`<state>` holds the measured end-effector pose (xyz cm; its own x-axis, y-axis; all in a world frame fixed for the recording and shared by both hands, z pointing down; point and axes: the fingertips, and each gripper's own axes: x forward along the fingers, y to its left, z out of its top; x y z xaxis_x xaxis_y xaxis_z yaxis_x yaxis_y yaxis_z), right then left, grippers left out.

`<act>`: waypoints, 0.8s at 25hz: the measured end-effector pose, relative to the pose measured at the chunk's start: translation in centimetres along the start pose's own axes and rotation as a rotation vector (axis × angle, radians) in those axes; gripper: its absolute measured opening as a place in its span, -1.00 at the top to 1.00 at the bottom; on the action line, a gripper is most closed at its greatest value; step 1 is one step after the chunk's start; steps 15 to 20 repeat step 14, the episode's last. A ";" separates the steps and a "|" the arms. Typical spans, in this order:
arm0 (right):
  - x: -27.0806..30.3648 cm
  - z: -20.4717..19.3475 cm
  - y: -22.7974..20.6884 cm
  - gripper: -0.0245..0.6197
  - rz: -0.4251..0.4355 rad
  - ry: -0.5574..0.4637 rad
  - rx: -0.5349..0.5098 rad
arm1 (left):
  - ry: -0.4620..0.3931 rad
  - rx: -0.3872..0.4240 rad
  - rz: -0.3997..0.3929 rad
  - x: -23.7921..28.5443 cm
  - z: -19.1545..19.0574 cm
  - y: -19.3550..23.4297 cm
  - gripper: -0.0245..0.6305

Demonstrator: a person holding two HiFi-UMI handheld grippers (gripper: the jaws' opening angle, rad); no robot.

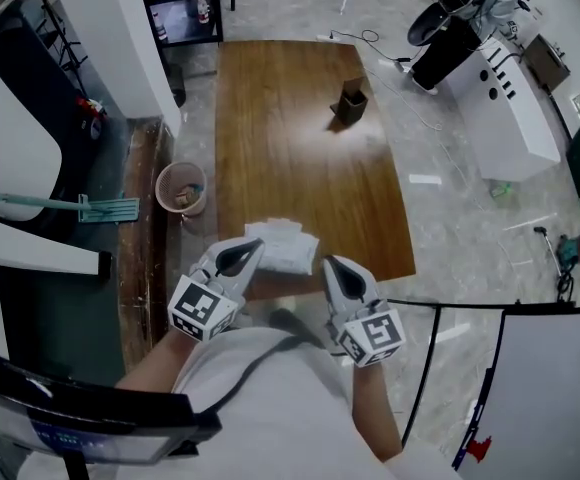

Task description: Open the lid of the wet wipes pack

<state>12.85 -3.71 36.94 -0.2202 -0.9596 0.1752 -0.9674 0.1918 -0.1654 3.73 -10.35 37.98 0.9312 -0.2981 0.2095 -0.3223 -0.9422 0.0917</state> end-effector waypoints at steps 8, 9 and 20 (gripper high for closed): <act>0.1 0.5 -0.1 0.90 -0.010 -0.004 -0.017 | -0.007 -0.011 0.008 -0.1 0.0 -0.1 0.92; 0.1 0.4 0.0 0.90 -0.010 -0.001 -0.018 | -0.006 -0.013 0.009 -0.1 0.0 -0.1 0.92; 0.5 -0.1 -0.2 0.90 -0.004 0.011 -0.023 | -0.004 -0.021 0.016 0.1 -0.3 0.2 0.92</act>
